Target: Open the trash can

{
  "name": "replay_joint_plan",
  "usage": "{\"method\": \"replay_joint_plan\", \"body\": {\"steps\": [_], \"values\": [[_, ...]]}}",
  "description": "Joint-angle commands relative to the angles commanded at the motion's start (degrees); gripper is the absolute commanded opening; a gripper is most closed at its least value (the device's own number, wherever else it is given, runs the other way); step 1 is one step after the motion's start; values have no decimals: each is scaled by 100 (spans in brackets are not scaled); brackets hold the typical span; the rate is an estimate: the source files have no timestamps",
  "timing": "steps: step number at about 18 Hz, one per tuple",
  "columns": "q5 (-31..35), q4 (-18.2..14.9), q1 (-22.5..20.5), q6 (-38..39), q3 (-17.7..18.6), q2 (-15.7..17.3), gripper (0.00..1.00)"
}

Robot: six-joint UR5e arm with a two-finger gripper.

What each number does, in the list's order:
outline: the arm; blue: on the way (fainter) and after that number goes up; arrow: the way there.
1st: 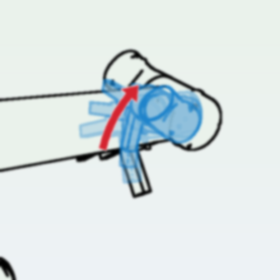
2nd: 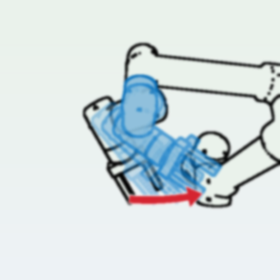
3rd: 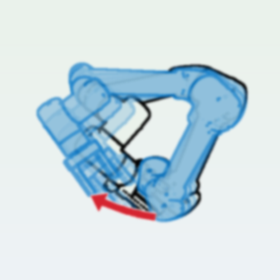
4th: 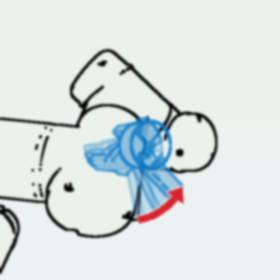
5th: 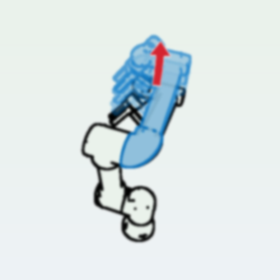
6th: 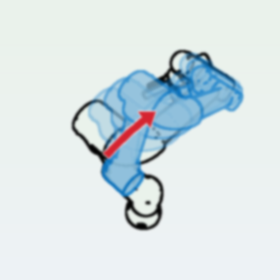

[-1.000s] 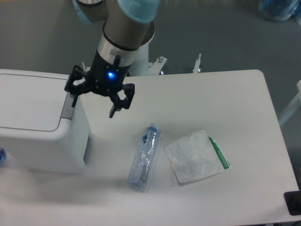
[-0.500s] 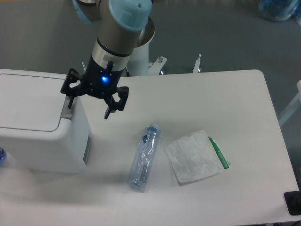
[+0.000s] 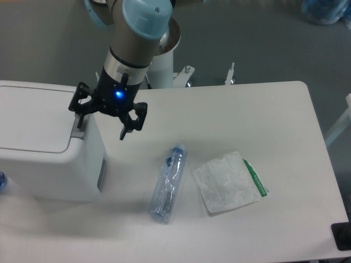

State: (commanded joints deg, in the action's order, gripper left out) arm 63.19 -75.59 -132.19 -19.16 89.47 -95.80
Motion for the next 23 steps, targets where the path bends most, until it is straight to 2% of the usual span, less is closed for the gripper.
{"method": "replay_joint_plan", "body": {"steps": [12, 20, 23], "values": [[167, -9, 0, 0, 9, -53, 100], [141, -18, -105, -17, -368, -70, 100], [158, 0, -351, -70, -544, -114, 100]]}}
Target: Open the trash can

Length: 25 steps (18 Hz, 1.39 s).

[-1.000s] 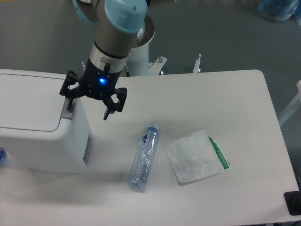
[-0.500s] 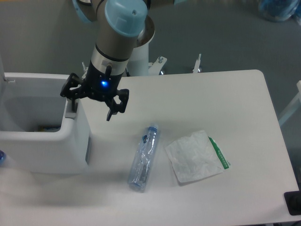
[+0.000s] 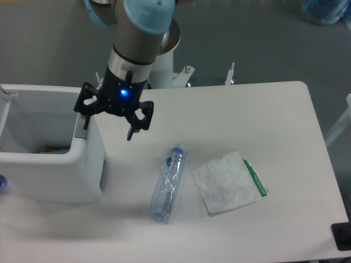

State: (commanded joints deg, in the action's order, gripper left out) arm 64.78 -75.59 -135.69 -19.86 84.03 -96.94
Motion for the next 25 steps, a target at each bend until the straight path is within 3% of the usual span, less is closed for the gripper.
{"method": "replay_joint_plan", "body": {"steps": [2, 6, 12, 15, 18, 22, 25], "values": [[9, 201, -185, -35, -36, 0, 100], [70, 948, -562, -315, 17, -79, 100], [114, 976, -1309, -1651, 61, -431, 100], [885, 906, -1871, -2729, 306, -431, 100], [1072, 967, -2381, -3715, 491, -676, 100], [1773, 1011, -2445, -4550, 404, -1089, 100], [1889, 1168, -2383, -5376, 439, -1318, 100]]}}
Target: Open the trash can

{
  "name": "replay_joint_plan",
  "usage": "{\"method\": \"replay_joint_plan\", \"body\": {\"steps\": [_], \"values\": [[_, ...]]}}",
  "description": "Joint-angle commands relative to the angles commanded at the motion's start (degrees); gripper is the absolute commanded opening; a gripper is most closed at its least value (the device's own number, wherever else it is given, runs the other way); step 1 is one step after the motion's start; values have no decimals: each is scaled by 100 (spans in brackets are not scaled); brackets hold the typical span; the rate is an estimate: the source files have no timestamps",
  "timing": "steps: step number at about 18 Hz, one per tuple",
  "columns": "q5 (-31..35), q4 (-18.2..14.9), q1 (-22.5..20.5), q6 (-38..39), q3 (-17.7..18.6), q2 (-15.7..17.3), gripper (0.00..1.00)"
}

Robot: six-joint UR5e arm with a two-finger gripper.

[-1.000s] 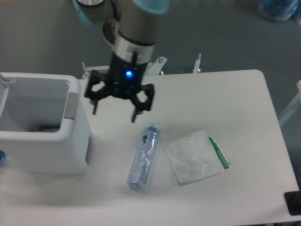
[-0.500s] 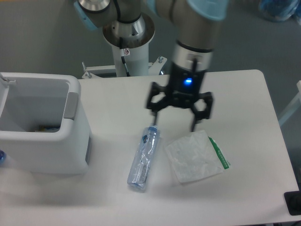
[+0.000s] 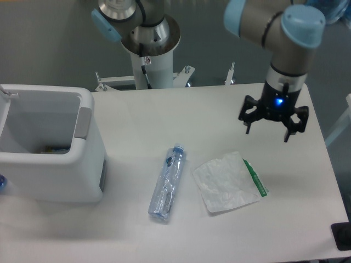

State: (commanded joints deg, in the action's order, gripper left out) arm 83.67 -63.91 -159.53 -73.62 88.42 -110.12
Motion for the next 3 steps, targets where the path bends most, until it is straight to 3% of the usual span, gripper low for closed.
{"method": "replay_joint_plan", "body": {"steps": [3], "values": [[97, 89, 97, -187, 44, 0, 100]]}}
